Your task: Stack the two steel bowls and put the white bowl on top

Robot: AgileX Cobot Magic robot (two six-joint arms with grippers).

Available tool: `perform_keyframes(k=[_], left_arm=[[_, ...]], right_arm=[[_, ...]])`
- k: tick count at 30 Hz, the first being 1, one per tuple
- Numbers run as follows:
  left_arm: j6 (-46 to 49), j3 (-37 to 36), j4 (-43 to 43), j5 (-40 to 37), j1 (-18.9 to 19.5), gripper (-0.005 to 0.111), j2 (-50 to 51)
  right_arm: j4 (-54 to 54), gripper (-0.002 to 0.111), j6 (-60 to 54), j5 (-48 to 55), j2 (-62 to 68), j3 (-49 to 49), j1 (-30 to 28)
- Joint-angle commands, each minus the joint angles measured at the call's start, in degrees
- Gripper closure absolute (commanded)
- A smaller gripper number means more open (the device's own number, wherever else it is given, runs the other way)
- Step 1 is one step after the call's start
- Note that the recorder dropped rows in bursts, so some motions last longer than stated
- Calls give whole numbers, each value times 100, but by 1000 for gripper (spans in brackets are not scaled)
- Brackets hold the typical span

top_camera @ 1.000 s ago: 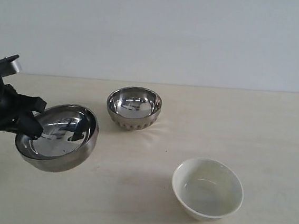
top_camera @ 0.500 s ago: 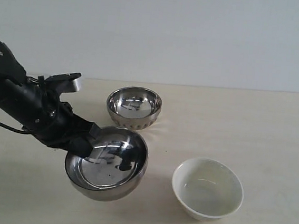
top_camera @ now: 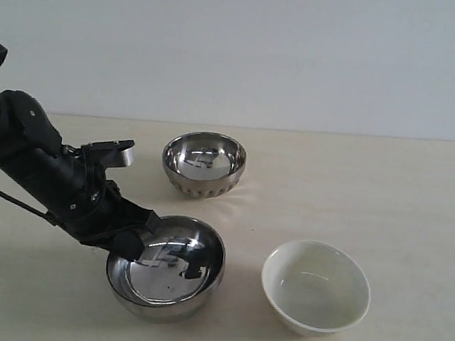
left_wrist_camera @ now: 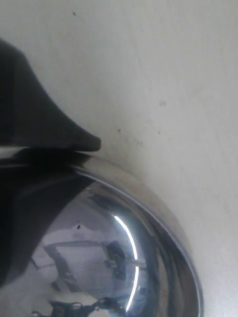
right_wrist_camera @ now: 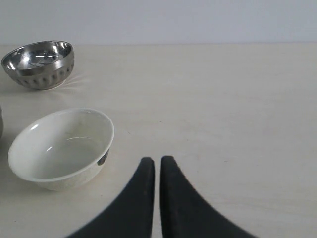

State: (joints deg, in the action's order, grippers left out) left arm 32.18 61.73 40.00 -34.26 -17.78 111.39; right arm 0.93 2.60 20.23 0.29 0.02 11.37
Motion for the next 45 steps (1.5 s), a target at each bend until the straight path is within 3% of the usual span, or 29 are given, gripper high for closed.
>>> perform_keyframes(k=[1,11,13,17,19,30,33,37,45], left_arm=[[14,94,130,-37,-27,103,106],[40,94,130,-18,-27,101,103],[40,94,130,-64,-27,93,103],[40,94,130,-278,-17,58,103],[40,94,130,-377,-17,49,103],[-176,352,138,-671,186,48,-768],[-654,1126,-205,-993,337,48,-857],[-1969,2437,-1557,-1397,345,48,-300],[-2049,4775,-1630,-1829,383,48,1648]], right_arm=[[-15,108,-8,-67,-29,-2,-52],[-15,108,-8,-67,-29,-2,-52],[-15,108,-8,-67,-29,-2,-52],[-15,108,-8,-67,-29,-2,-52],[-15,108,-8,-67,-29,-2,-52],[-15,108,-8,-67,-29,-2,-52],[-15,108,-8,-67,-29,-2,-52],[-15,108,-8,-67,-29,-2,-52],[-15,108,-8,-67,-29,-2,-52]])
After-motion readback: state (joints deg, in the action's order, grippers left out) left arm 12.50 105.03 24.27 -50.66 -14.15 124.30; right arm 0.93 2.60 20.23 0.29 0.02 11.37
